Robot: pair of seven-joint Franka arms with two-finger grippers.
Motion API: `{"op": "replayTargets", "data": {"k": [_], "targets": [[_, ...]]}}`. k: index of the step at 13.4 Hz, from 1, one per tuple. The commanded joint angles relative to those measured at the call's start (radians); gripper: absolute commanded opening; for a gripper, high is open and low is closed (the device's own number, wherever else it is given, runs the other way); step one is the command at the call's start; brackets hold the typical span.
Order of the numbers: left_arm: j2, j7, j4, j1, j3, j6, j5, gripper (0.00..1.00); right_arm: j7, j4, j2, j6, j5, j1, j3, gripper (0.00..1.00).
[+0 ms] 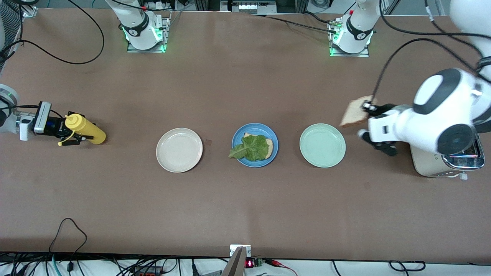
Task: Make sandwich in blue plate with both arms
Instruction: 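Lift the second bread slice with the left gripper toward the blue plate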
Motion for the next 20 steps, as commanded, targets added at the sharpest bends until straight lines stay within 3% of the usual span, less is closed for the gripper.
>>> {"op": "replayTargets", "data": {"k": [1,2,4,5,8,13,17,19,20], "targets": [[0.043,-0.088,0.024,-0.084,-0.003,0.087,-0.099,0.02,0.002,0.035,0.017,-0.038,0.025,-0.021,0.022,0.13],[0.069,-0.088,0.018,-0.105,-0.005,0.128,-0.122,0.02,0.007,0.036,0.017,-0.035,0.025,-0.021,0.022,0.29],[0.132,-0.068,0.008,-0.132,-0.005,0.266,-0.293,0.01,0.024,0.036,0.021,-0.032,0.028,-0.021,0.022,1.00],[0.158,-0.051,-0.003,-0.139,-0.003,0.340,-0.364,0.01,0.024,0.036,0.026,-0.035,0.031,-0.022,0.020,1.00],[0.253,0.067,-0.011,-0.202,-0.003,0.553,-0.429,0.01,0.025,0.045,0.028,-0.030,0.037,-0.022,0.014,1.00],[0.414,0.298,-0.016,-0.196,0.000,0.698,-0.495,0.02,0.025,0.094,0.015,-0.041,0.008,-0.057,-0.040,1.00],[0.457,0.342,-0.026,-0.231,0.017,0.774,-0.526,0.04,0.135,0.206,-0.107,-0.098,-0.099,-0.075,-0.133,1.00],[0.462,0.342,-0.032,-0.231,0.033,0.774,-0.524,0.10,0.366,0.227,-0.202,-0.124,-0.140,-0.075,-0.141,1.00],[0.462,0.340,-0.032,-0.228,0.038,0.770,-0.524,0.25,0.451,0.227,-0.256,-0.125,-0.145,-0.065,-0.141,1.00]]}}
